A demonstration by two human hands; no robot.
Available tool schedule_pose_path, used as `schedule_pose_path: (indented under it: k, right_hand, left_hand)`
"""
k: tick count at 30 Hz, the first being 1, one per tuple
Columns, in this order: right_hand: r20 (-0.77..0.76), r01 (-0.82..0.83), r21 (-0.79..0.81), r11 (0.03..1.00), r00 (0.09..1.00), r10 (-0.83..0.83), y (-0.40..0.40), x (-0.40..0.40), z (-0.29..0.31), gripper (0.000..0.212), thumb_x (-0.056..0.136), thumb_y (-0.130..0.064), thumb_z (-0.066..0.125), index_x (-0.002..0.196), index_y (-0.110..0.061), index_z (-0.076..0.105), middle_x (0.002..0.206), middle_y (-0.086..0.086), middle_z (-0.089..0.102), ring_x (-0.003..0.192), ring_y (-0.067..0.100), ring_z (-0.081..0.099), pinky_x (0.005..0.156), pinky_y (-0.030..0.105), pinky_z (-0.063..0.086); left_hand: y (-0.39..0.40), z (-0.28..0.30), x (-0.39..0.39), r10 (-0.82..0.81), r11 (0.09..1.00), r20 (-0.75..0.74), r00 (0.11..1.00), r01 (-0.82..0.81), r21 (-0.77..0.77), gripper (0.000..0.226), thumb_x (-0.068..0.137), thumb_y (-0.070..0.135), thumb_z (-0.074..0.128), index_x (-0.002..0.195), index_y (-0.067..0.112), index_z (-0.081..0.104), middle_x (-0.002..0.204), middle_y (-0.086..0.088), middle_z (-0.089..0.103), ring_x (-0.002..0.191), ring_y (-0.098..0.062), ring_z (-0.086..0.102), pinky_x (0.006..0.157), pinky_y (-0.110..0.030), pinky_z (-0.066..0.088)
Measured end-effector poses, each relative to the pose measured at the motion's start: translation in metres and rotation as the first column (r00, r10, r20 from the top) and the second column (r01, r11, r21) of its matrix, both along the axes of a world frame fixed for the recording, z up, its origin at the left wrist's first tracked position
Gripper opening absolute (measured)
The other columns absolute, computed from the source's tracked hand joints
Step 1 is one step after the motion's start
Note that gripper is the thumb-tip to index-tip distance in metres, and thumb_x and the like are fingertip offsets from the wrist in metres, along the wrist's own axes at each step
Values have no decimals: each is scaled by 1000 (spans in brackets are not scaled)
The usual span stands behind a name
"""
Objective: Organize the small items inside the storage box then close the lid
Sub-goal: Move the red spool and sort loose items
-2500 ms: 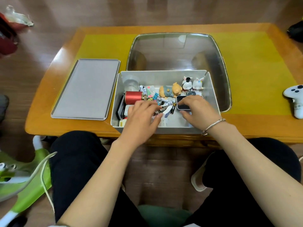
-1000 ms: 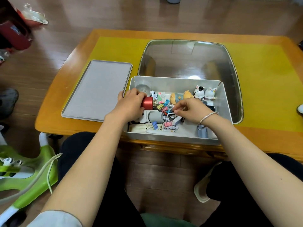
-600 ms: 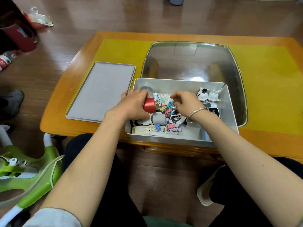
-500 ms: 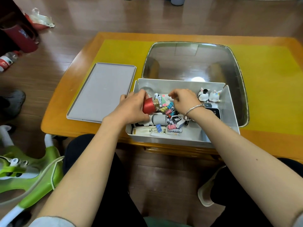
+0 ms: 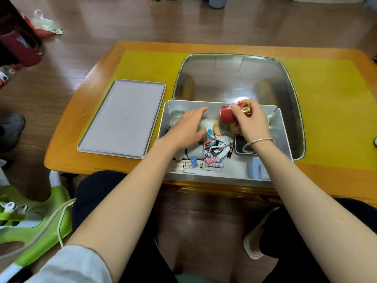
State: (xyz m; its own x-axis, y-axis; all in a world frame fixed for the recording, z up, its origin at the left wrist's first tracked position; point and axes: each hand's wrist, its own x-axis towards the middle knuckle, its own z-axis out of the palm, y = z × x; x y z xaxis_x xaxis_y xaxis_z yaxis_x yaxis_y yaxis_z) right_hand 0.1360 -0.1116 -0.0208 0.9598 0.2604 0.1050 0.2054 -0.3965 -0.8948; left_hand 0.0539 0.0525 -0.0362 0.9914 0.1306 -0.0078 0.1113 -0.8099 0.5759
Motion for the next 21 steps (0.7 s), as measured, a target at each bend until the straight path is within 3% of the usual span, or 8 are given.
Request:
schedule_pose_path:
  k: [3,5,7,11,14,18,21]
  right_hand:
    - [-14,6,-10,1000,1000,-6,-13,7,-7,26,89,-33,59,109,-18,55,107,5,59,95,17,54,84,29,47]
    - [-52,-4,19,1000,999,5,-16,7,-10,28,90,-30,59,114,-16,55,115,8,57,104,23,56,89,44,49]
    - [-68,-20,46,999,997,23,-16,5,-12,29,90,-28,58,116,-16,54,113,6,55,106,26,56,88,49,50]
    - [-32,-10,30,1000,999,11,-15,2,-17,28,90,-27,59,114,-15,56,108,4,55,104,24,54,89,43,50]
    - [-39,-2,50,999,999,4,-15,0,-19,27,89,-27,60,113,-15,56,103,1,54,98,20,54,84,42,52]
    - [-47,1,57,998,999,2,-16,-1,-17,26,89,-27,60,113,-17,55,103,0,54,98,19,54,83,45,53]
    - [-49,-3,57,998,999,6,-16,0,-14,27,89,-28,60,114,-17,55,105,0,55,102,21,55,84,47,52]
  left_hand:
    - [4,-4,21,-97,948,-87,992,118,297,58,89,1,51,142,22,41,144,-5,44,130,-25,38,104,-39,31]
    - [4,-5,30,-158,868,-192,969,229,440,56,90,6,52,141,27,43,143,-3,44,128,-25,40,100,-39,31]
    - [5,-8,36,-176,812,-268,947,293,505,54,90,14,54,140,30,44,141,-3,43,126,-27,40,99,-38,30]
    - [5,-10,42,-160,758,-319,934,323,566,47,89,28,58,135,28,49,133,-9,41,121,-31,39,99,-38,32]
    - [2,-12,41,-160,746,-311,937,321,584,41,90,27,55,131,23,49,134,-11,41,120,-33,42,99,-40,33]
    - [1,-12,37,-161,786,-295,942,303,539,33,86,19,56,119,20,54,125,-10,50,113,-32,49,94,-38,34]
    - [4,-4,33,-158,855,-198,967,235,463,25,81,20,61,104,20,51,108,-8,49,104,-29,46,85,-35,32]
